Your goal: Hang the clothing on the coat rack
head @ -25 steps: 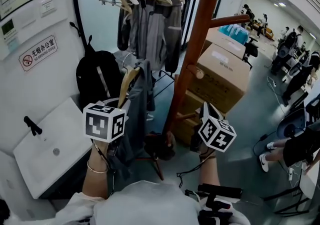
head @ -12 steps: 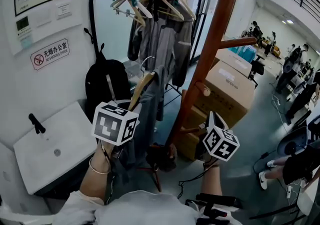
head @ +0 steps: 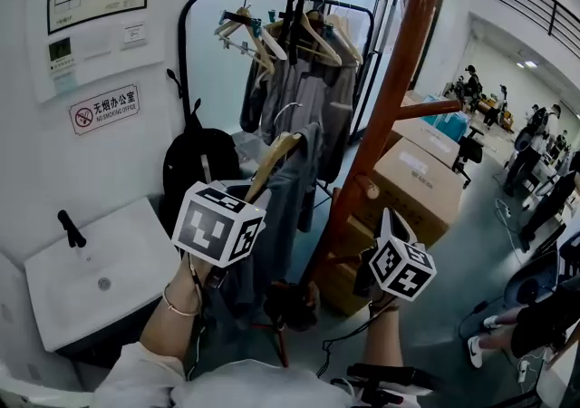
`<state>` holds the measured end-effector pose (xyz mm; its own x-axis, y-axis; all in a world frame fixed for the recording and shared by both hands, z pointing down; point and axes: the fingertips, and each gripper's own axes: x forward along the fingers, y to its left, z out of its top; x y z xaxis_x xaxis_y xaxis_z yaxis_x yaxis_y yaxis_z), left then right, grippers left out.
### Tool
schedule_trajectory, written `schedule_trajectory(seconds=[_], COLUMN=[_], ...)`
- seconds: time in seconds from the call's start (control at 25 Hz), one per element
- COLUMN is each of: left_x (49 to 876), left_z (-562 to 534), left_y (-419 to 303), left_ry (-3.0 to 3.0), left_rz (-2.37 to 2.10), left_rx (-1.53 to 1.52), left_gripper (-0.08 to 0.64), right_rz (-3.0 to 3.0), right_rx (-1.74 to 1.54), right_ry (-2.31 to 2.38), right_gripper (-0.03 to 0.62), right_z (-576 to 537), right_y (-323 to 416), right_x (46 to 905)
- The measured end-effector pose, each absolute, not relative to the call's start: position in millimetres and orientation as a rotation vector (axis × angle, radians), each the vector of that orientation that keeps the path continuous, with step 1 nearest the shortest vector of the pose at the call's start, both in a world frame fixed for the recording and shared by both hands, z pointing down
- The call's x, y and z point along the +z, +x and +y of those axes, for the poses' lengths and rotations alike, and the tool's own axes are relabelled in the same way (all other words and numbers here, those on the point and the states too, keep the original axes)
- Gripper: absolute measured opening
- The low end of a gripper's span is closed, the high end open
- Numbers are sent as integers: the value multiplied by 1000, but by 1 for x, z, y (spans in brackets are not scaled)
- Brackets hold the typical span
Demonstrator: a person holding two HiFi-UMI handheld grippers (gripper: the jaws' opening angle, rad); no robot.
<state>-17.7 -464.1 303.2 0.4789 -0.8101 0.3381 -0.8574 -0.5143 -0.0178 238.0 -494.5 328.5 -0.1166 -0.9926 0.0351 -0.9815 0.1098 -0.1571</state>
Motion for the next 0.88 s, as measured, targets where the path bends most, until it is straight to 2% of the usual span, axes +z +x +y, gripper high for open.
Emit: schedule_trajectory(seconds=[0.52,0.88], left_x=[258,217], left_z=[-456,-445], left_y=[-1,14], left_ry=[2650,2739], left_rz=[-1453,-1453], left_rx=[344,372], left_gripper=[18,18], right_rz=[2280,2291], right_rx=[-115,-81], right_ry=[-1997,-1979], right_gripper=[23,23], right_z=[-486,-477], right_y=[232,236], right_x=[295,274])
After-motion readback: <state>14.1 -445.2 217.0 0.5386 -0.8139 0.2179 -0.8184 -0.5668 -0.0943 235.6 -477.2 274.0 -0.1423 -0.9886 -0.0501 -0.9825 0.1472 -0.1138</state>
